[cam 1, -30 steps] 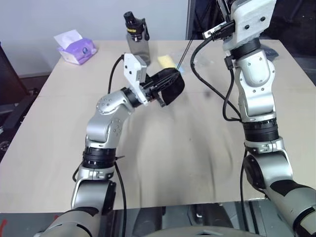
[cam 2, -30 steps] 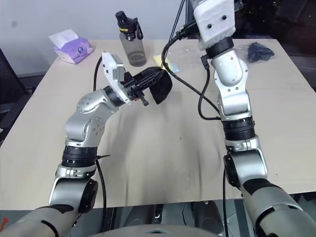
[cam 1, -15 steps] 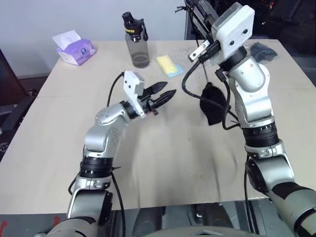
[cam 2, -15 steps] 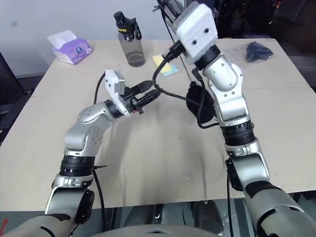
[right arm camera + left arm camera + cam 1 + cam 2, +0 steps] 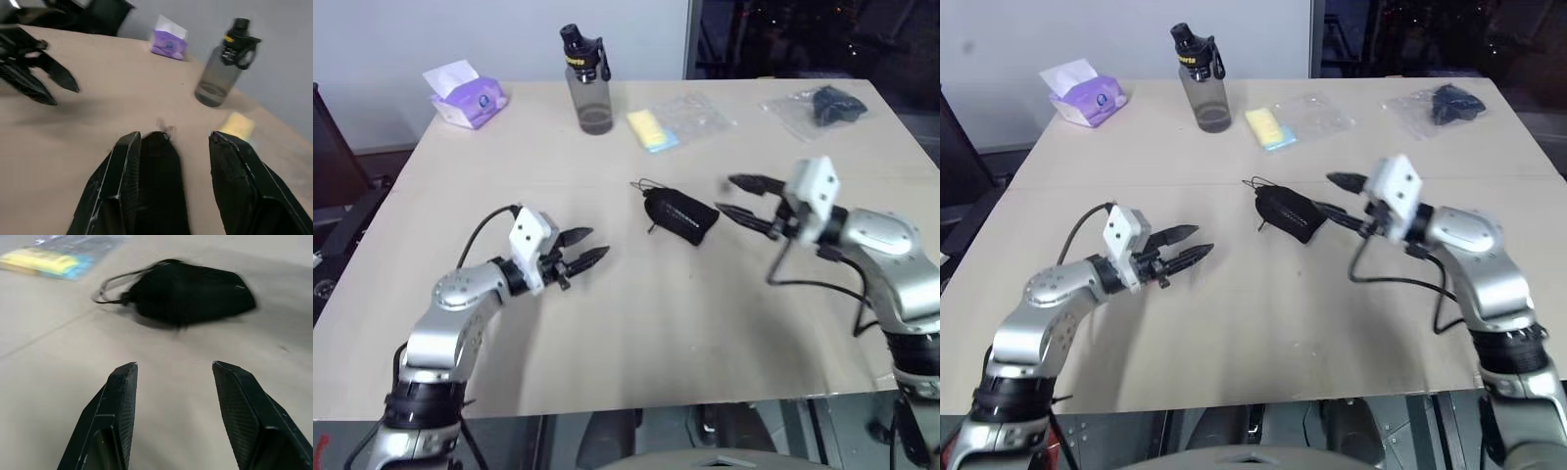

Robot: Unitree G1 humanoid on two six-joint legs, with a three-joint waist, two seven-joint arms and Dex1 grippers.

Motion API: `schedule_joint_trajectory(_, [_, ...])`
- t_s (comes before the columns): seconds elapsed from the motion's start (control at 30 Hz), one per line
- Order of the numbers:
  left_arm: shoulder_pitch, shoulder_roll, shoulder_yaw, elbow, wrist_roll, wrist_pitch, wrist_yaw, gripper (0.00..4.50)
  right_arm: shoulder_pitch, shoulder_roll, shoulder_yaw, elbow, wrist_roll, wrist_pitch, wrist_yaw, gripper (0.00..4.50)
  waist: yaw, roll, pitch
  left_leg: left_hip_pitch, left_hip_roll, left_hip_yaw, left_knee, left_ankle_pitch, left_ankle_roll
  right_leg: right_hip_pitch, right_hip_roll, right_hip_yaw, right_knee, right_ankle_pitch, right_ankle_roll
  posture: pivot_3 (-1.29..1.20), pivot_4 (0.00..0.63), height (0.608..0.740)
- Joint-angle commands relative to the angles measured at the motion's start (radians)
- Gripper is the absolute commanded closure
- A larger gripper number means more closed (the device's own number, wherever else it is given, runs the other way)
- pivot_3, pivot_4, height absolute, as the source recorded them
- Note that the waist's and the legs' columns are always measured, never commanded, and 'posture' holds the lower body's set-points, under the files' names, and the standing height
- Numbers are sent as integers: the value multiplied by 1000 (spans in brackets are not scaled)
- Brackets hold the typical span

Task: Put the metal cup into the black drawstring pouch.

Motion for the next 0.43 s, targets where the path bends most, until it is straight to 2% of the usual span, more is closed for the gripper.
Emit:
schedule_joint_trajectory(0.03, [107, -41, 9, -111, 38, -23, 88, 2029, 126, -17, -112, 145, 80, -66, 124, 2302, 4, -2, -1, 1, 0, 0, 0, 0, 0, 1, -1, 0, 0, 0, 0, 0, 150, 740])
schedule_joint_trajectory(0.2, [202, -80, 12, -157, 59, -47, 130, 2029, 188, -12, -138, 318, 72, -159, 213, 2302, -3, 0, 0, 1, 0, 4, 3, 0, 0, 0, -1, 2, 1, 0, 0, 0, 150, 740])
schedule_joint_trajectory(0.33, [232, -100, 11, -157, 49, -58, 135, 2029, 169, 31, -170, 535, 62, -329, 284, 2302, -4, -1, -1, 5, 2, 6, 4, 0, 0, 1, 2, 4, 2, -1, 2, 0, 150, 740])
schedule_joint_trajectory(0.43, [229, -109, 8, -144, 58, -82, 135, 2029, 160, 38, -175, 599, 81, -372, 357, 2302, 0, -1, -1, 3, 2, 6, 4, 0, 0, 1, 2, 4, 2, 0, 0, 0, 150, 740])
